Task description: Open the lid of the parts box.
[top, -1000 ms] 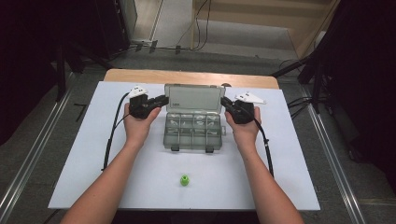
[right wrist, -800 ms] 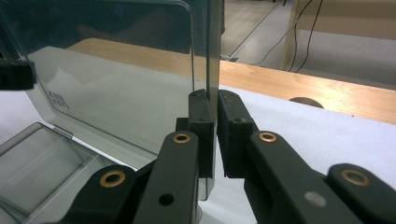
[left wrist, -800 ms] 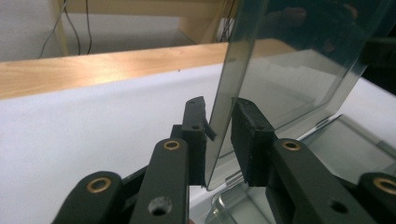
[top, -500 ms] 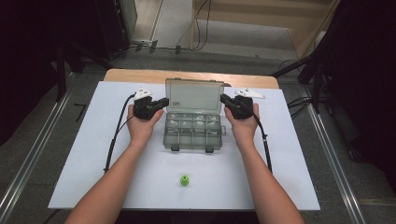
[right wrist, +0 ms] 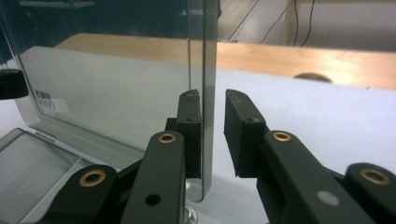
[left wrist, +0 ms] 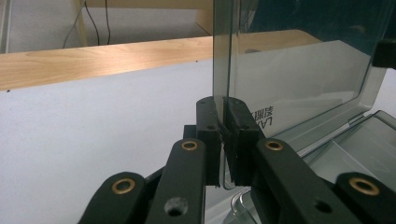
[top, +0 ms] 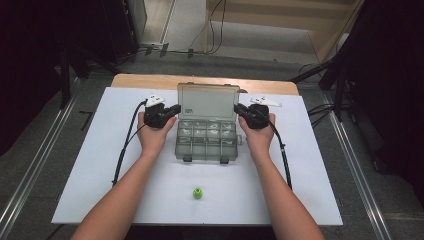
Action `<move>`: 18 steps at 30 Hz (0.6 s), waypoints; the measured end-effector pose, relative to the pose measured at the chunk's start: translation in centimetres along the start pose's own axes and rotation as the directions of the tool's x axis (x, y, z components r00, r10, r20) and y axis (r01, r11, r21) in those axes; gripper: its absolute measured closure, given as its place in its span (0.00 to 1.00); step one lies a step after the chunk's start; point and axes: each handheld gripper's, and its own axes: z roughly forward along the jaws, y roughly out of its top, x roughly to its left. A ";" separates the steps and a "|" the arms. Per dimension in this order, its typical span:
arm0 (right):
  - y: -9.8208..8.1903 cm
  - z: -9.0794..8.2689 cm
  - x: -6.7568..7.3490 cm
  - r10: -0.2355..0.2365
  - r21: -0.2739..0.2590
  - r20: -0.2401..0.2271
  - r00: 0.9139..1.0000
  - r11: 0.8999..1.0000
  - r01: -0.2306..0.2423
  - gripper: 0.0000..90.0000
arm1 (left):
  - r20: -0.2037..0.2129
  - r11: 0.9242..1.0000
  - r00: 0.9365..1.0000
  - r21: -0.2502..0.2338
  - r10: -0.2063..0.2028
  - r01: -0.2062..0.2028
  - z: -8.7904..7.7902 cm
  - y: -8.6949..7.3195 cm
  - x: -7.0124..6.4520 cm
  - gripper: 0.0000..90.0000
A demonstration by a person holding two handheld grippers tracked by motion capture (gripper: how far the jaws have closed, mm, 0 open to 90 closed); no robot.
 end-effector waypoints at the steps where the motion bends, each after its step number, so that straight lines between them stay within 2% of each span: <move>1: -0.1 0.2 0.0 0.011 0.003 -0.012 1.000 1.000 -0.011 0.87 | 0.001 1.000 1.000 0.005 -0.002 0.002 0.0 0.1 0.0 0.93; 5: -0.2 0.5 -0.2 0.021 0.001 -0.014 1.000 1.000 -0.021 0.88 | 0.009 1.000 1.000 0.016 -0.017 0.017 0.2 0.2 0.2 0.93; 6: -0.2 0.6 -0.2 0.040 0.002 -0.014 0.999 0.999 -0.040 0.88 | 0.010 0.999 1.000 0.028 -0.028 0.028 0.2 0.3 0.3 0.93; 7: -0.2 0.6 -0.2 0.040 0.002 -0.014 0.999 0.999 -0.040 0.88 | 0.010 0.999 1.000 0.028 -0.028 0.028 0.2 0.3 0.3 0.93; 8: -0.2 0.6 -0.3 0.055 0.006 -0.018 0.998 0.998 -0.055 0.89 | 0.020 0.998 0.999 0.035 -0.047 0.046 0.3 0.4 0.4 0.93; 11: -0.2 0.7 -0.4 0.077 0.009 -0.018 0.997 0.997 -0.077 0.89 | 0.025 0.998 0.998 0.034 -0.054 0.053 0.4 0.4 0.5 0.93; 12: -0.2 0.8 -0.4 0.084 0.011 -0.013 0.996 0.996 -0.084 0.89 | 0.025 0.997 0.997 0.033 -0.075 0.074 0.5 0.4 0.6 0.93; 17: -0.2 0.8 -0.5 0.103 0.020 -0.023 0.994 0.995 -0.103 0.90 | 0.040 0.995 0.995 0.035 -0.095 0.093 0.6 0.3 0.8 0.92; 18: -0.2 0.8 -0.6 0.104 0.021 -0.026 0.994 0.994 -0.103 0.90 | 0.047 0.993 0.993 0.039 -0.111 0.109 0.6 0.3 0.9 0.92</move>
